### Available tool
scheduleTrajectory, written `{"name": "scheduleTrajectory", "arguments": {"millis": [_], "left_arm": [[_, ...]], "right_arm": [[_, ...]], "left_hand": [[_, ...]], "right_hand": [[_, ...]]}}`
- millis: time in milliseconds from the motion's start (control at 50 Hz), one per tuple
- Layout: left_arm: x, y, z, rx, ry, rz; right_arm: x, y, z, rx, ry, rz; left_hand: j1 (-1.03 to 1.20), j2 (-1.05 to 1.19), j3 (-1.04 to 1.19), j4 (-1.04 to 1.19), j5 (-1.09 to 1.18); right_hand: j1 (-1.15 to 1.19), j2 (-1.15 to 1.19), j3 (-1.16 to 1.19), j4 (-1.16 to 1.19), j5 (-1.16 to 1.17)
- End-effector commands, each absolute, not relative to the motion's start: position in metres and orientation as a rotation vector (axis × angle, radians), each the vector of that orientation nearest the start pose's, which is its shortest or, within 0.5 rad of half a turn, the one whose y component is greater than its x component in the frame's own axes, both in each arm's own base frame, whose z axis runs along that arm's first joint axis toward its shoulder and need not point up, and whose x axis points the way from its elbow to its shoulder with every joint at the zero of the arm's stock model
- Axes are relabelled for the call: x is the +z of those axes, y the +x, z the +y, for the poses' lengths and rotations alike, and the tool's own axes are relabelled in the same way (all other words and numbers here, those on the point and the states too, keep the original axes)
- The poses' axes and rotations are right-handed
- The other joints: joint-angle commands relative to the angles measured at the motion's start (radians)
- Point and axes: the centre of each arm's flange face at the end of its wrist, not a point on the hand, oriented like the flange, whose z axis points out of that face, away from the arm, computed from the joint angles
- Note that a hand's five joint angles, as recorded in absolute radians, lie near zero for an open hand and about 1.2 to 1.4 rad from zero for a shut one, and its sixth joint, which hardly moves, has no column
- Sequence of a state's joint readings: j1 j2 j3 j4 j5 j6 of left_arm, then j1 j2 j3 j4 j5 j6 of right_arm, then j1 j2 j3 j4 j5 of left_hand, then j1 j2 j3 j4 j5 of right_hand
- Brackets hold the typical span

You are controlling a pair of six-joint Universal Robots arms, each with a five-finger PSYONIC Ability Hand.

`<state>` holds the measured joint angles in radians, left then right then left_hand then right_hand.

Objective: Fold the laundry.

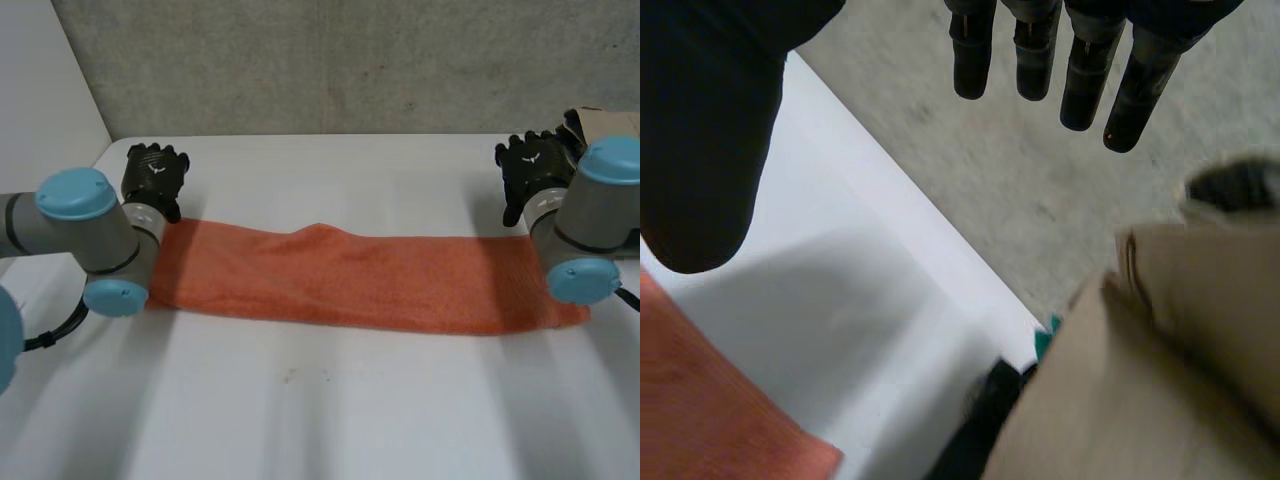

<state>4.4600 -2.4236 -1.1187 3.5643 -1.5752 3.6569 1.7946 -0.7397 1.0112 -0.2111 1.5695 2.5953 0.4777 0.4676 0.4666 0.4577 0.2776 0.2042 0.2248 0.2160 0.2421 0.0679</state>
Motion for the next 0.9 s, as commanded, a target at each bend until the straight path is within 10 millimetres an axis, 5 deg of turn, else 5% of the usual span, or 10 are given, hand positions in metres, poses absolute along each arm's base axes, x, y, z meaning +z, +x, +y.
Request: {"name": "scheduleTrajectory", "arguments": {"millis": [20, 120, 260, 560, 580, 600, 620, 820, 900], "left_arm": [[0.170, -0.238, -0.381, -2.077, 0.789, 1.973], [0.182, -0.232, -0.356, -2.103, 0.748, 2.040], [0.190, -0.230, -0.320, -2.188, 0.731, 2.175], [0.189, -0.234, -0.309, -2.211, 0.769, 2.222], [0.189, -0.234, -0.309, -2.210, 0.769, 2.224], [0.189, -0.234, -0.309, -2.210, 0.771, 2.224], [0.189, -0.234, -0.309, -2.210, 0.769, 2.224], [0.194, -0.231, -0.309, -2.220, 0.753, 2.210], [0.198, -0.229, -0.306, -2.229, 0.747, 2.199]], "right_arm": [[0.200, 0.232, -0.366, -2.074, -1.069, 2.220], [0.190, 0.224, -0.337, -1.888, -1.101, 2.304], [0.155, 0.178, -0.323, -1.622, -1.025, 2.549], [0.127, 0.157, -0.338, -1.694, -1.016, 2.555], [0.125, 0.157, -0.340, -1.692, -1.019, 2.556], [0.120, 0.156, -0.342, -1.688, -1.024, 2.564], [0.121, 0.155, -0.344, -1.697, -1.032, 2.565], [0.140, 0.121, -0.352, -1.816, -1.016, 2.645], [0.150, 0.085, -0.356, -1.889, -1.090, 2.727]], "left_hand": [[0.000, 0.010, 0.011, 0.020, 0.026], [0.000, 0.010, 0.011, 0.020, 0.026], [0.000, 0.010, 0.011, 0.020, 0.026], [0.003, 0.013, 0.014, 0.023, 0.028], [0.003, 0.013, 0.014, 0.023, 0.028], [0.003, 0.013, 0.014, 0.023, 0.028], [0.003, 0.013, 0.014, 0.023, 0.028], [0.003, 0.013, 0.014, 0.023, 0.028], [0.003, 0.013, 0.014, 0.023, 0.028]], "right_hand": [[0.042, 0.021, 0.030, 0.004, 0.004], [0.203, 0.183, 0.192, 0.165, 0.165], [0.230, 0.210, 0.218, 0.192, 0.192], [0.371, 0.350, 0.359, 0.333, 0.333], [0.400, 0.380, 0.388, 0.362, 0.362], [0.697, 0.676, 0.685, 0.659, 0.659], [1.177, 1.156, 1.165, 1.139, 1.138], [1.192, 1.172, 1.180, 1.154, 1.154], [1.192, 1.172, 1.180, 1.154, 1.154]]}}
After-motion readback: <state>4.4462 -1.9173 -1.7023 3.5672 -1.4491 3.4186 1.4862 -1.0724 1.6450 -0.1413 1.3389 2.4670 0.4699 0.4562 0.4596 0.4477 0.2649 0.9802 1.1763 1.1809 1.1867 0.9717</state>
